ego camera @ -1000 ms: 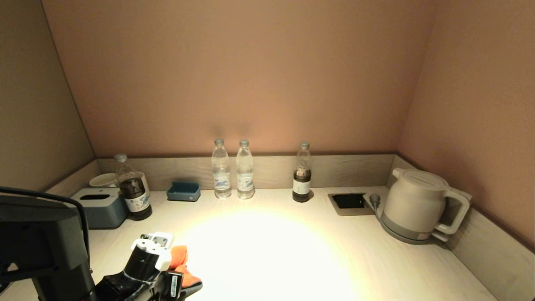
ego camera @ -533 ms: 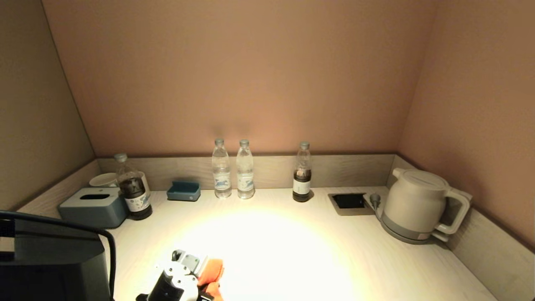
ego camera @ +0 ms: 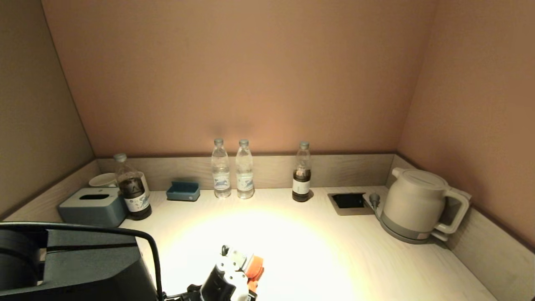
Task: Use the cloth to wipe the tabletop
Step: Sweep the stains on the table
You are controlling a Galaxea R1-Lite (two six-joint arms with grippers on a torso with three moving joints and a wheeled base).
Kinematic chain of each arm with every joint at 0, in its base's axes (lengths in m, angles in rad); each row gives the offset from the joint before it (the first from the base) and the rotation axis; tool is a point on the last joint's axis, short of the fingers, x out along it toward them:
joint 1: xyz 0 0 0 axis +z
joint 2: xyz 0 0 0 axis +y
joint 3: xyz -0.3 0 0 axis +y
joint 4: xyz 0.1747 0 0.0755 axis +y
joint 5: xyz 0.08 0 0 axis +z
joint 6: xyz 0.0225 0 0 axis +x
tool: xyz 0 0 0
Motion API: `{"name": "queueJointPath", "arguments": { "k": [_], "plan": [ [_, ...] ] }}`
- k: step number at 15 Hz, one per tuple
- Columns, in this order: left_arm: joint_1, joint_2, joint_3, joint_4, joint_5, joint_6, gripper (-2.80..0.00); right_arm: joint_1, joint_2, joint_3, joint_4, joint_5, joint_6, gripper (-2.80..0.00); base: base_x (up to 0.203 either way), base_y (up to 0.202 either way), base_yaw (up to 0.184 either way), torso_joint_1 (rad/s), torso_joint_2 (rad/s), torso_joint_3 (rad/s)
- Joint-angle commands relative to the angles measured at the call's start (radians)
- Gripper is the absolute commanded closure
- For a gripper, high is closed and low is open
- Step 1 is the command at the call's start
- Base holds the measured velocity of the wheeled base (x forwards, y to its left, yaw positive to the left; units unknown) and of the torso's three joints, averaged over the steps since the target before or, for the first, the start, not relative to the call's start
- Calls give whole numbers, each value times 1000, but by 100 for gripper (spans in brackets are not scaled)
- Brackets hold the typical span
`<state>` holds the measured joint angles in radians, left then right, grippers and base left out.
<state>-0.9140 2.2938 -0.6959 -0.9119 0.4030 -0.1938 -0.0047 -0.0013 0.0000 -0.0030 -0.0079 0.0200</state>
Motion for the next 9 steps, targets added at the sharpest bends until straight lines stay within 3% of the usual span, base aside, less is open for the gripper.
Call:
{"name": "queueJointPath", "arguments": {
  "k": [1, 5, 7, 9],
  "plan": [
    [6, 40, -71, 38, 5, 4, 0, 0, 1, 0, 0, 0, 0, 0, 0, 0, 0, 0, 0, 0],
    [57, 115, -367, 230, 5, 13, 0, 0, 1, 0, 0, 0, 0, 0, 0, 0, 0, 0, 0, 0],
    [83, 149, -413, 298, 5, 20, 0, 0, 1, 0, 0, 0, 0, 0, 0, 0, 0, 0, 0, 0],
    [116, 196, -548, 358, 5, 32, 0, 0, 1, 0, 0, 0, 0, 0, 0, 0, 0, 0, 0, 0]
  ]
}}
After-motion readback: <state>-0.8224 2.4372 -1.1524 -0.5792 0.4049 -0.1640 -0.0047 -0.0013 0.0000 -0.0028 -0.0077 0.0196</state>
